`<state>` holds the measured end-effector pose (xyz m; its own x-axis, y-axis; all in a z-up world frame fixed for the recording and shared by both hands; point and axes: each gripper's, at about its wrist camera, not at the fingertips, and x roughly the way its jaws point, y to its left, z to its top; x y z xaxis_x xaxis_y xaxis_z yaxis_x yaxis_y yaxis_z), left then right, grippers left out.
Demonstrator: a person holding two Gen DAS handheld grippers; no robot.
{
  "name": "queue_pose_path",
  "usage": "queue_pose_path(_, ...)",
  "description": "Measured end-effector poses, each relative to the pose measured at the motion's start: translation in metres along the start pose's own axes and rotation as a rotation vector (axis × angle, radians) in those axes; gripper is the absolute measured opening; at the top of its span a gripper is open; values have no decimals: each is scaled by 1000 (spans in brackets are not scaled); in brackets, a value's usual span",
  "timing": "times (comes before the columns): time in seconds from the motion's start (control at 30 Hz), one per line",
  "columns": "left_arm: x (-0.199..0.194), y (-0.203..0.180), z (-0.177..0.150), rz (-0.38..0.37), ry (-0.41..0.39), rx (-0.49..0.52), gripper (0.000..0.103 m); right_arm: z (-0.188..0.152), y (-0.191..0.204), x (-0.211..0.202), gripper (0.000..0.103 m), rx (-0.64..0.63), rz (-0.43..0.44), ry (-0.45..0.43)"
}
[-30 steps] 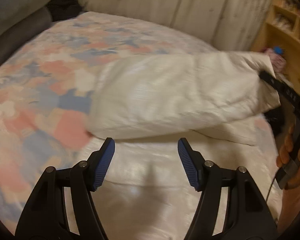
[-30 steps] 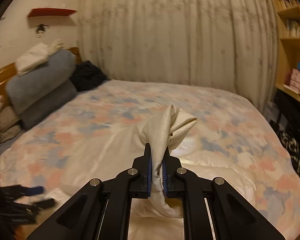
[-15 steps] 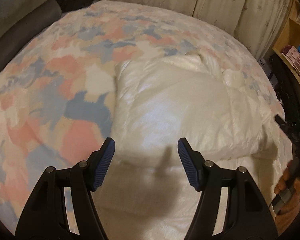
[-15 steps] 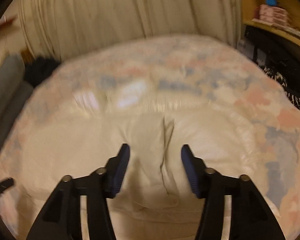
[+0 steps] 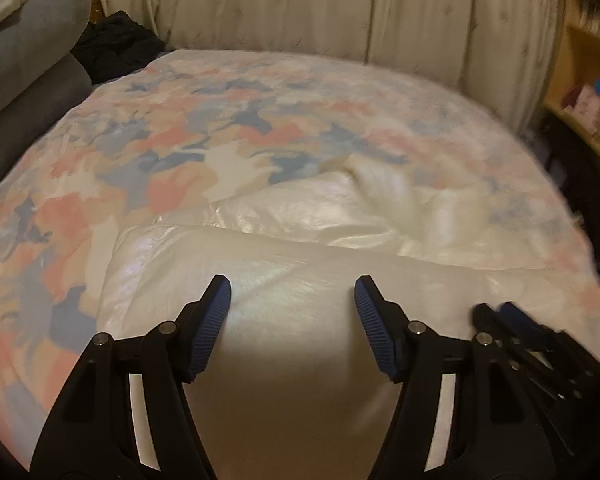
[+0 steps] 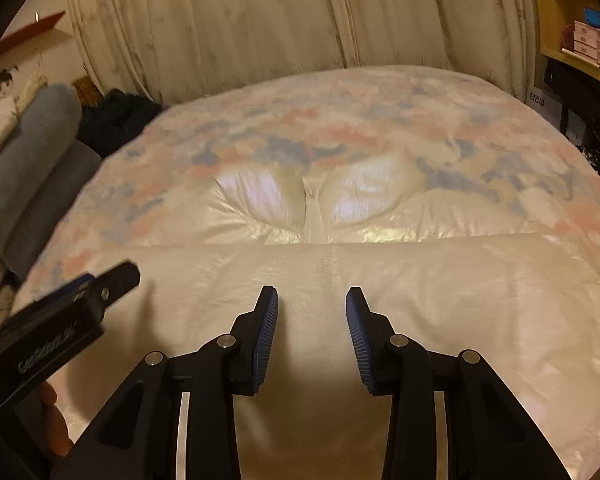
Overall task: Fold large clothes
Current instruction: 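Grasp the folded side edge again with the right tool and flatten it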
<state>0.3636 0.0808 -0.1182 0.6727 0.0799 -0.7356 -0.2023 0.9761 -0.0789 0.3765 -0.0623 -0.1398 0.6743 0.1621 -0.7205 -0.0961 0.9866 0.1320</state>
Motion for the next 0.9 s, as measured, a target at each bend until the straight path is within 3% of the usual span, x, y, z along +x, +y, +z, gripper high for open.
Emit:
queue_pose_path(0.07, 28, 1, -1, 84, 16, 51, 62, -4, 0, 31, 35, -31, -43, 21)
queue_pose_path(0.17, 47, 12, -8, 113, 2, 104, 64, -8, -19, 59, 28, -35, -52, 35)
queue_pose_path(0.23, 51, 24, -11, 106, -7, 107, 64, -9, -32, 64, 18, -36, -52, 33)
queue_pose_path(0.3, 55, 35, -14, 99, -8, 94, 64, -10, -45, 68, 1, -55, -53, 31)
queue_pose_path(0.53, 61, 64, -23, 69, 5, 49, 65, -14, -92, 70, 0, 54, 16, 9)
queue_pose_path(0.87, 45, 61, -22, 90, 33, 52, 65, -14, -101, 45, 0, 94, 11, 48)
queue_pose_path(0.9, 41, 60, -22, 89, 34, 49, 65, -13, -101, 41, 4, 100, 11, 48)
